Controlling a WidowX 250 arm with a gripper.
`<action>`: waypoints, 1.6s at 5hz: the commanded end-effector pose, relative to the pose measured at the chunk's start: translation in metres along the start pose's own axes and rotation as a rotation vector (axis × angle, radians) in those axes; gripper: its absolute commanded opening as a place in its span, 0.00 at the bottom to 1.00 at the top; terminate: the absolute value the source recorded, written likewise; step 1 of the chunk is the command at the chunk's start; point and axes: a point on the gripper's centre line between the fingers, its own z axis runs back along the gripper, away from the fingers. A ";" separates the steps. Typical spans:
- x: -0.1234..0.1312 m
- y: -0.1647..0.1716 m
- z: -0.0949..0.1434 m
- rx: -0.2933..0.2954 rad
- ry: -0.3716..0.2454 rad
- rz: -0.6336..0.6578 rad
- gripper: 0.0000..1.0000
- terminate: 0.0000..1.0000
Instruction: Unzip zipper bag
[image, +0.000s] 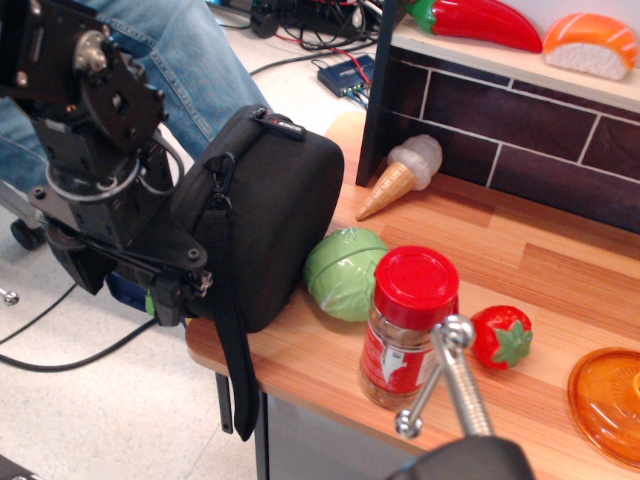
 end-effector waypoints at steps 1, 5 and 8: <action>0.014 0.004 -0.003 0.007 -0.025 0.036 1.00 0.00; 0.045 -0.005 0.032 -0.046 -0.114 0.109 0.00 0.00; 0.081 -0.021 0.094 -0.114 -0.126 0.289 0.00 0.00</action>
